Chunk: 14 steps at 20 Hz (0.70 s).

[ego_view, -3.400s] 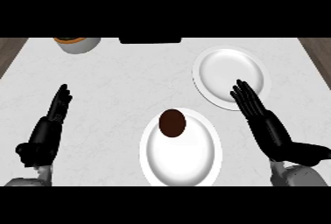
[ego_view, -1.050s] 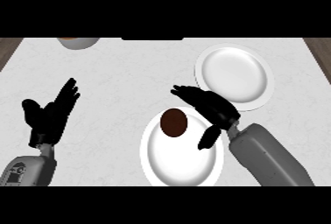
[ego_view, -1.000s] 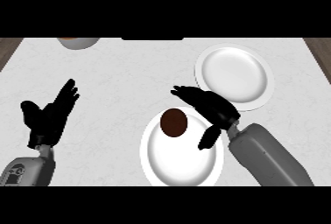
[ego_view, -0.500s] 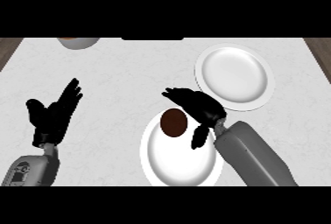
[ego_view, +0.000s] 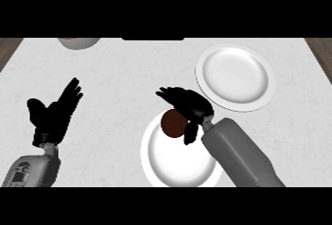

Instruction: Pick the cupcake from the plate and place it in the plate

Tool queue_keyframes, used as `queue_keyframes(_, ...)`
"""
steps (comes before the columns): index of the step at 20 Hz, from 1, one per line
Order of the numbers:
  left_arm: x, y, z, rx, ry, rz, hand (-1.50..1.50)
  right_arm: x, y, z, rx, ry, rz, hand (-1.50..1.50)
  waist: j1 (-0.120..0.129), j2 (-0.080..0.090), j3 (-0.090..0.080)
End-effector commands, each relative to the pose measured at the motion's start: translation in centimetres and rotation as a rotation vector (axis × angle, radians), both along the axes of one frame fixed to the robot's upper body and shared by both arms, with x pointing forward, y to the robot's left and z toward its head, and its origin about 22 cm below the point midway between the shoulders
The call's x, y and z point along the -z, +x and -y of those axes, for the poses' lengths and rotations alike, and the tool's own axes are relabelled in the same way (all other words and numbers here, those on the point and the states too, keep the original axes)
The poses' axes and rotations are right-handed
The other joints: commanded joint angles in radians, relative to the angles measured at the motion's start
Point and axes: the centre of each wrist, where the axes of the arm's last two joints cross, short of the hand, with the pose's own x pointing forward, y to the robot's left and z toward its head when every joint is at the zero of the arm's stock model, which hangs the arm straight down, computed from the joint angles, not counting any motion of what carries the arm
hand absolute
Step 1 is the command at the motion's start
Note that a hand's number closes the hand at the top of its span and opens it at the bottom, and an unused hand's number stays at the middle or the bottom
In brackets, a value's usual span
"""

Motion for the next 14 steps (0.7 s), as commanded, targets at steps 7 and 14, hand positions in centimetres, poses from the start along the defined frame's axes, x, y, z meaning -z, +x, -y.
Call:
queue_keyframes(7,1.0,-1.5,-0.8,-0.001,0.014,0.005,0.00,1.3,-0.9,-1.6,-0.182,-0.077,-0.023,1.50,0.002,0.000,0.000)
queue_keyframes(14,-0.1,-1.1,-0.5,0.012,0.002,0.004,0.00,3.0,-1.2,-1.2,-0.145,0.017,0.001,1.50,0.003,0.000,0.000)
